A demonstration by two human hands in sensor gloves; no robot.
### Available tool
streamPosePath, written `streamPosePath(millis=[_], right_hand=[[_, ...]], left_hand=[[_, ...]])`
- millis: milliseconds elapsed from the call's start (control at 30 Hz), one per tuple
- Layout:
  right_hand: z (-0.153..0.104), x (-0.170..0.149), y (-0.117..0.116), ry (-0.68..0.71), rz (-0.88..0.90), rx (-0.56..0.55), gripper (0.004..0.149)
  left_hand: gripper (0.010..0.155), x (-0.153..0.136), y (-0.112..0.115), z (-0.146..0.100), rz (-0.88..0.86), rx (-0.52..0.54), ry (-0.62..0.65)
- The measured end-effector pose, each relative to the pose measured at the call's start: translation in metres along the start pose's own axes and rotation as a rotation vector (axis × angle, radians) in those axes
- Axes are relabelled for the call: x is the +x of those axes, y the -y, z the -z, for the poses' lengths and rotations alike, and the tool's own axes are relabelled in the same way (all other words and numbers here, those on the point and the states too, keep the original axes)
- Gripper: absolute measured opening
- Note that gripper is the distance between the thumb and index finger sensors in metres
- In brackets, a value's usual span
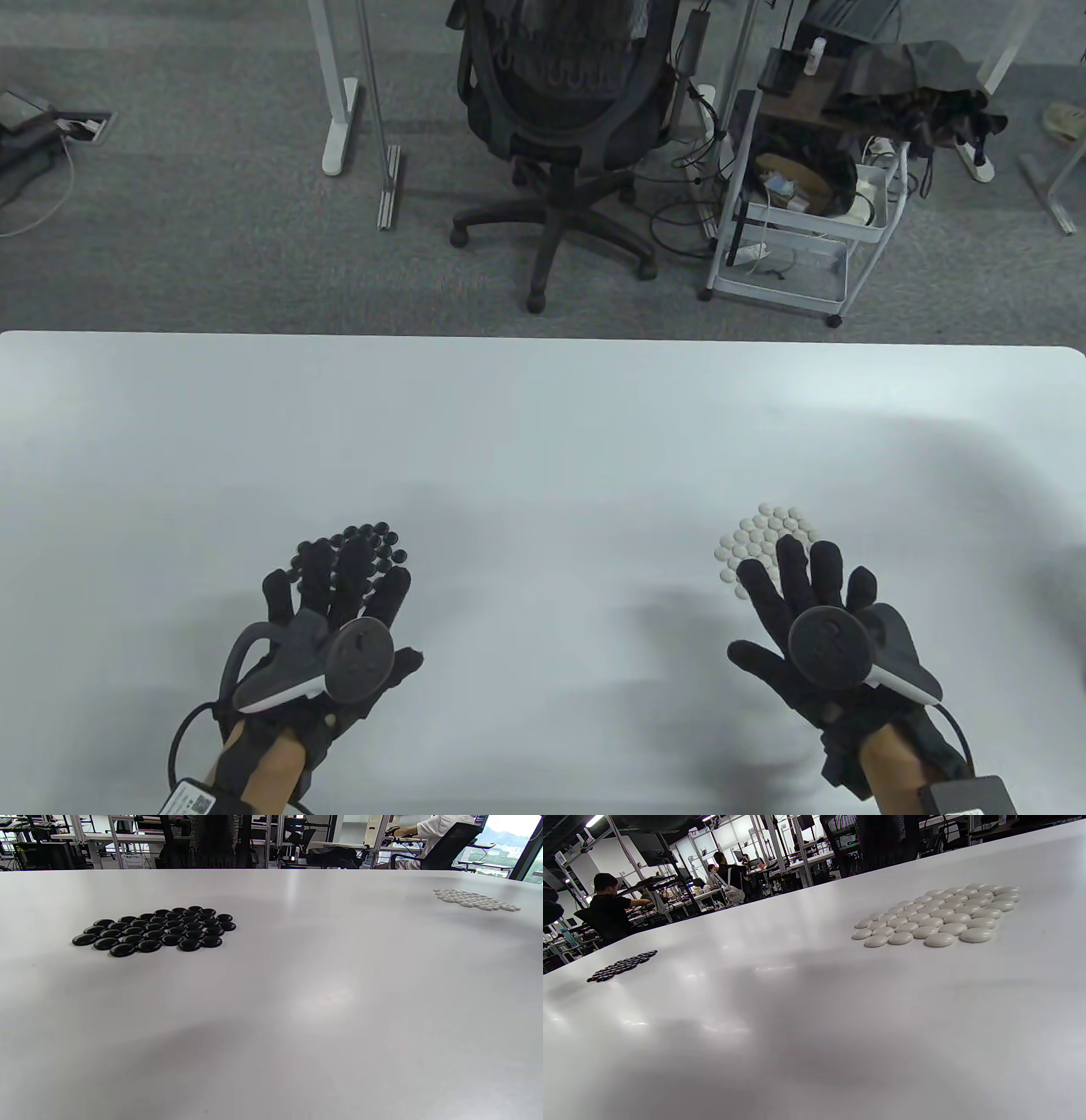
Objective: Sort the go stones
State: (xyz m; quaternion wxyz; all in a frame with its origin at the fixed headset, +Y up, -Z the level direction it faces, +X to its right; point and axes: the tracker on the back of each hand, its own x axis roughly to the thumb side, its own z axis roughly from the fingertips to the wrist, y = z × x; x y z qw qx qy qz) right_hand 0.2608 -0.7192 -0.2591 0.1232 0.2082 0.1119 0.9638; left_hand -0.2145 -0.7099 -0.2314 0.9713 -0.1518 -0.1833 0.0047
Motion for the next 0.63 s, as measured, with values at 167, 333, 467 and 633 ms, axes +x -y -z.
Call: streamPosePath(millis=[167, 333, 467, 633], right_hand=[[-0.0001, 0.0005, 0.0000, -0.001, 0.001, 0.005, 0.082], [0.0000, 0.0004, -0.0001, -0.005, 0.006, 0.006, 0.081], [-0.0002, 0.0004, 0.0002, -0.007, 0.006, 0.006, 0.081], [-0.0002, 0.0004, 0.0001, -0.008, 0.004, 0.008, 0.082]], left_hand=[[0.077, -0.0001, 0.0007, 0.0003, -0.004, 0.001, 0.005], [0.077, 0.0006, 0.0013, 0.0006, -0.004, -0.004, 0.010], [0.078, 0.0010, 0.0016, 0.0006, -0.009, -0.007, 0.011], [0.078, 0.0014, 0.0016, 0.0006, -0.011, -0.008, 0.011]])
